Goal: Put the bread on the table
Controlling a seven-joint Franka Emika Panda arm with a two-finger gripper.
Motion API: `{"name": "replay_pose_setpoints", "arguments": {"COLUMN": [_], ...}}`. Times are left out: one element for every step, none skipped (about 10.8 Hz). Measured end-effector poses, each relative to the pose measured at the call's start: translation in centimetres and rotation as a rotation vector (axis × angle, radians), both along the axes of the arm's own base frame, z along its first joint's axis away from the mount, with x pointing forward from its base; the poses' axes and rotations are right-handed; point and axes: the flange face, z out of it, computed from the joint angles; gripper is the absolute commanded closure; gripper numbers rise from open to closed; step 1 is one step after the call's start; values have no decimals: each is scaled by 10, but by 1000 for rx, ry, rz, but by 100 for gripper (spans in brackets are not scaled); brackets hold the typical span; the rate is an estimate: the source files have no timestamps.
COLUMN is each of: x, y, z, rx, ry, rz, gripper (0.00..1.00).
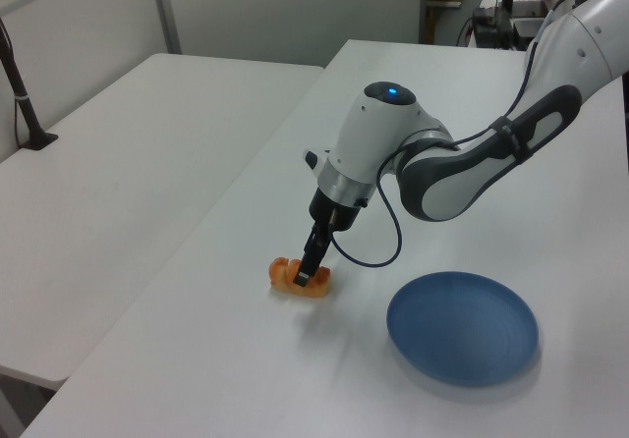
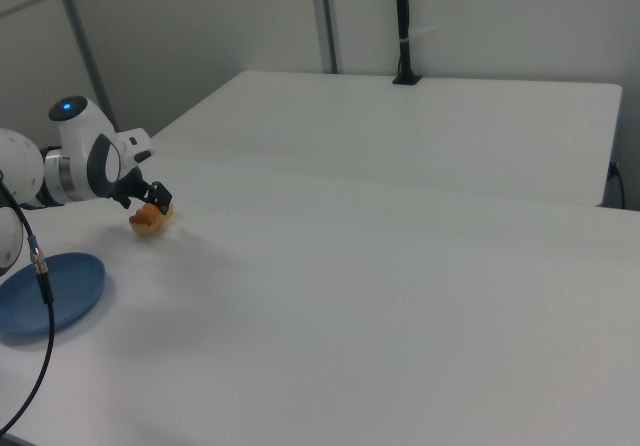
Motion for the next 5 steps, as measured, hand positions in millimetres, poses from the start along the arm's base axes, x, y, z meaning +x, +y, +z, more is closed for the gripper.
{"name": "replay_pose_setpoints", "arguments": {"x": [1, 3, 4, 5, 5], "y": [0, 1, 1, -1, -7], "z": [3, 8, 20, 37, 58], "rx": [2, 7, 15, 24, 32], "ry": [-5, -14, -30, -50, -74], "rz": [-1, -1, -2, -5, -11], "gripper": [0, 0, 0, 0, 0]}}
